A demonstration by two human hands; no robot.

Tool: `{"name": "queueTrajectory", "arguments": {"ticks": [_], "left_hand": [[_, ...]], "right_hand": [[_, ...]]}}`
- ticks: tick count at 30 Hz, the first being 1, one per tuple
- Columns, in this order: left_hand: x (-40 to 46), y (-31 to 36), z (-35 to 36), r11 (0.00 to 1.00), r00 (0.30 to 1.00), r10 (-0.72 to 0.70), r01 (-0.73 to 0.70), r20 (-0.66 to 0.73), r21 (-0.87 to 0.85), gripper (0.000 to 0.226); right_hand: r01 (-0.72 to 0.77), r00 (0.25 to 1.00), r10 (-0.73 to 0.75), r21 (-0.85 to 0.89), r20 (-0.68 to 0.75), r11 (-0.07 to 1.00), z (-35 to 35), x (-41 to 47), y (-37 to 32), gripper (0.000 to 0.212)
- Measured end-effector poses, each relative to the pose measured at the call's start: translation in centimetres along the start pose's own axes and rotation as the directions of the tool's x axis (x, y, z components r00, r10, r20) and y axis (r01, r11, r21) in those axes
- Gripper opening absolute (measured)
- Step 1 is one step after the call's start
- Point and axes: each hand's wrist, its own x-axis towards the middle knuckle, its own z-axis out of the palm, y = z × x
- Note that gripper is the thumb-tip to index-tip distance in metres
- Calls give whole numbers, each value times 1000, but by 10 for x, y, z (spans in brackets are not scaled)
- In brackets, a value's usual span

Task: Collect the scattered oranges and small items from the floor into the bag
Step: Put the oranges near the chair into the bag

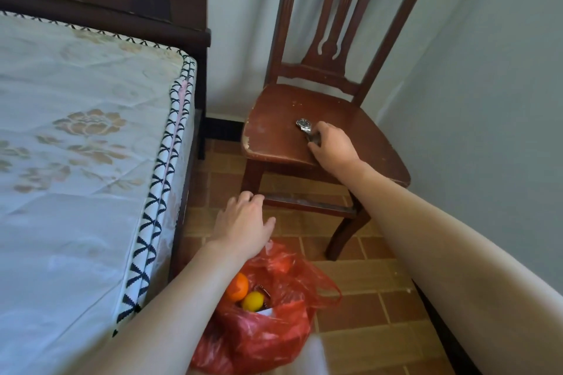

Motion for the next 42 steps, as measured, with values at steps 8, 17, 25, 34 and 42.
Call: {"name": "queueTrajectory", "arguments": {"ticks": [8,17,25,34,42], "left_hand": [[1,4,1,1000,1000,24,-24,-10,-8,56],[-1,5,0,998,998,51,-53,-45,-35,52],[0,4,1,997,997,76,-76,-19,12,50],[-3,-10,2,973,974,-92,44,207,225,47],[1,-16,23,950,896,-161,28,413,310,44]], "right_hand": [[-77,993,88,140,-78,987,-5,-32,-3,17],[-100,987,139,358,-85,929,-4,-70,-6,15],[190,966,-117,321,-232,928,13,-114,3,24],[291,951,-239,297,-199,909,59,-155,23,14],[237,968,-250,365,-12,901,124,-195,56,13]]}}
